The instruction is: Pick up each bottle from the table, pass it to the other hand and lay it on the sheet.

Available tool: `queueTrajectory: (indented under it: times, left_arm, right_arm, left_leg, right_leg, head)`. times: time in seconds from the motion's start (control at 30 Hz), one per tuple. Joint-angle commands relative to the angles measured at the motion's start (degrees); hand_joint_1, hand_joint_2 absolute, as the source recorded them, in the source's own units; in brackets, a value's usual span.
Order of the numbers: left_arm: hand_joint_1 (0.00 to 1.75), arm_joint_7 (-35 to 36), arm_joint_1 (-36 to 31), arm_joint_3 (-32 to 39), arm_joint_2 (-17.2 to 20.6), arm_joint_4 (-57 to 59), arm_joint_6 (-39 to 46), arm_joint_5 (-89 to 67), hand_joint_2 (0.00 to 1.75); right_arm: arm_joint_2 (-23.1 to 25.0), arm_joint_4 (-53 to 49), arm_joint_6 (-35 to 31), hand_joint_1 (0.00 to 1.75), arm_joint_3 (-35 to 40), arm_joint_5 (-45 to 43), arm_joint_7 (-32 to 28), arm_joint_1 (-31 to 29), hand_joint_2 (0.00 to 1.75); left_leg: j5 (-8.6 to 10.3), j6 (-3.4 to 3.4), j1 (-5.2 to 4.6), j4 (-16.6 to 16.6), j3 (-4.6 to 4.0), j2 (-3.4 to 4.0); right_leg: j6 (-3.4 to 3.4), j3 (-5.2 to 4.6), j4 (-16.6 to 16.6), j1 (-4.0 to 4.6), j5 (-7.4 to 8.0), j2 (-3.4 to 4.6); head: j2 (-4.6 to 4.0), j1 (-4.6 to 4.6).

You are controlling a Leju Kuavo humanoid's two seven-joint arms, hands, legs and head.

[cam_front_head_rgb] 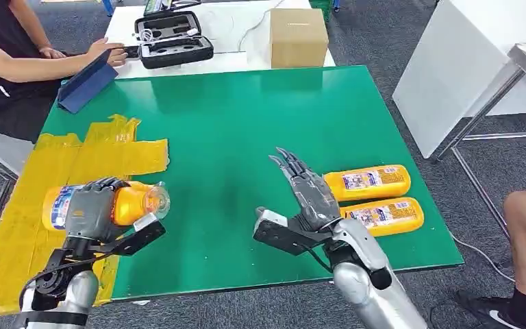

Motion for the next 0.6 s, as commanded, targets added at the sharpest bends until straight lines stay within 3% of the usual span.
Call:
queueTrajectory:
  times: [0.03,0.13,0.33,0.6]
  left_arm:
    - [1.75,0.58,-1.66,-1.45,2.86,15.09,-1.84,0.37,1.75]
    - [1.75,0.66,-1.29,-2.04,2.73,21.5,-1.33,-0.63,1.75]
    - [1.75,0.46,-1.21,-2.07,2.63,22.13,-0.51,-0.64,1.75]
    - [1.75,0.56,-1.64,-2.36,2.71,27.55,-0.23,-1.13,1.75]
  right_arm:
    - [-5.99,-3.19,1.19,0.0,-0.73,1.56,0.54,1.85,0.0]
    - [-7.8,-4.4,1.35,0.0,-1.18,2.56,0.81,3.67,0.0]
    - [-7.85,-4.58,1.34,0.0,-1.21,2.59,0.83,3.82,0.0]
    - [-8.34,-5.61,1.07,0.0,-1.81,3.88,1.5,5.97,0.0]
  left_leg:
    - [-0.15,-0.05,0.01,-0.06,0.44,-0.05]
    - [-0.1,-0.04,-0.01,-0.11,0.4,-0.09]
    - [-0.08,0.0,-0.03,-0.05,0.16,0.04]
    - [-0.21,-0.07,-0.02,-0.11,0.6,0.08]
  right_leg:
    - [-0.09,0.48,-0.08,0.04,-0.16,-0.15]
    - [-0.07,0.43,-0.1,0.0,-0.13,-0.18]
    - [-0.04,0.16,-0.05,-0.03,-0.04,-0.01]
    - [-0.1,0.53,-0.09,0.04,-0.11,0.0]
  head:
    - [0.0,0.0]
    - [0.0,-0.02]
    - [0.0,-0.02]
    - [0.0,-0.02]
